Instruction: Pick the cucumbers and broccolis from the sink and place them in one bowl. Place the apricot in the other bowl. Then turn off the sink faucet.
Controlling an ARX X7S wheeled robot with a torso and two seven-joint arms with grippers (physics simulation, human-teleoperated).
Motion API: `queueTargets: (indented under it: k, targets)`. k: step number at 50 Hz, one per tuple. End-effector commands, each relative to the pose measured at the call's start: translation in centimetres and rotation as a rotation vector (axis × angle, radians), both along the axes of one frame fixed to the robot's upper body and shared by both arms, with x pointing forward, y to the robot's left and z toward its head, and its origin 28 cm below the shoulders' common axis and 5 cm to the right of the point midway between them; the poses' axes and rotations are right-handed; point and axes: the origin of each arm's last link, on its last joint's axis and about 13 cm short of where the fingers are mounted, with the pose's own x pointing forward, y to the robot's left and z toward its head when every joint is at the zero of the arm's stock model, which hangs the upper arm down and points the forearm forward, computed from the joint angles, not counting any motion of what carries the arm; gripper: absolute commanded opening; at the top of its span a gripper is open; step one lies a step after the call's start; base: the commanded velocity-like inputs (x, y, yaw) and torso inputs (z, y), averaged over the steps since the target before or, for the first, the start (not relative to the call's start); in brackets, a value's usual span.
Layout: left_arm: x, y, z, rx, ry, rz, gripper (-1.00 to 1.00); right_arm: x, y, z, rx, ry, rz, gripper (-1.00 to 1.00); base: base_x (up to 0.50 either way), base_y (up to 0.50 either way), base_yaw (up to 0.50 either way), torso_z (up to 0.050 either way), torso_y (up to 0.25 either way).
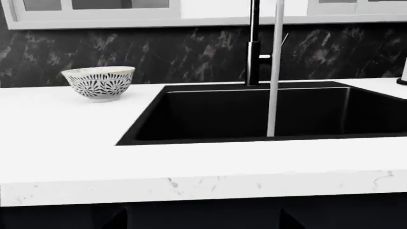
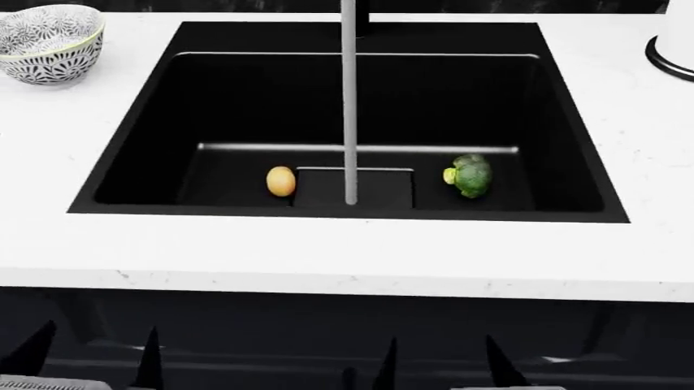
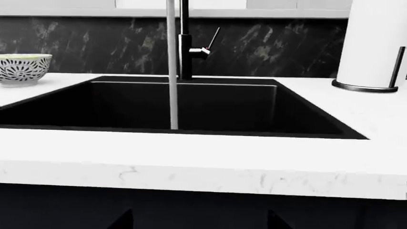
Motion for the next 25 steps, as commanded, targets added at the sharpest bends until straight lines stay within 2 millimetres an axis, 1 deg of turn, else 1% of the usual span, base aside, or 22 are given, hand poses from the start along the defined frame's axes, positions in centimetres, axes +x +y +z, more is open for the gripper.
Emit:
queueTargets:
  k: [1, 4, 6, 8, 10, 11, 12, 14, 17, 25]
  targets:
    - [2.7, 1.0, 6.2, 0.014, -0.042, -0.066, 1.00, 1.4, -0.8, 6.7, -0.073, -0.046, 0.021, 1.00, 0.00, 0.00, 0.00, 0.050, 0.123]
    - [3.5, 1.6, 8.7, 0.028, -0.062, -0.080, 1.00, 2.0, -1.3, 9.9, -0.103, -0.081, 0.023, 1.00, 0.00, 0.00, 0.00, 0.050, 0.122]
    - [3.9, 1.9, 10.0, 0.026, -0.069, -0.087, 1.00, 2.4, -1.6, 11.6, -0.117, -0.096, 0.028, 1.00, 0.00, 0.00, 0.00, 0.050, 0.121]
    - [3.9, 1.9, 10.0, 0.026, -0.069, -0.087, 1.00, 2.4, -1.6, 11.6, -0.117, -0.096, 0.028, 1.00, 0.00, 0.00, 0.00, 0.050, 0.121]
    - [4.2, 2.3, 11.6, 0.031, -0.084, -0.092, 1.00, 3.3, -2.0, 14.2, -0.163, -0.110, 0.032, 1.00, 0.00, 0.00, 0.00, 0.050, 0.123]
    - [4.3, 2.3, 11.8, 0.032, -0.085, -0.092, 1.00, 3.4, -2.0, 14.5, -0.173, -0.115, 0.033, 1.00, 0.00, 0.00, 0.00, 0.050, 0.123]
    - [4.4, 2.3, 12.1, 0.036, -0.089, -0.092, 1.00, 3.5, -2.2, 15.2, -0.173, -0.132, 0.029, 1.00, 0.23, 0.00, 0.00, 0.050, 0.123]
    - [4.5, 2.4, 12.5, 0.037, -0.094, -0.095, 1.00, 3.7, -2.5, 16.3, -0.192, -0.147, 0.015, 1.00, 0.50, 0.07, 0.00, 0.050, 0.123]
    - [4.8, 2.2, 13.2, 0.047, -0.100, -0.104, 1.00, 3.8, -2.6, 17.3, -0.204, -0.165, 0.006, 1.00, 0.50, 0.05, 0.00, 0.050, 0.124]
    - [4.9, 1.9, 13.8, 0.068, -0.108, -0.114, 1.00, 3.8, -3.1, 18.4, -0.217, -0.186, -0.009, 1.00, 0.50, 0.04, 0.00, 0.050, 0.123]
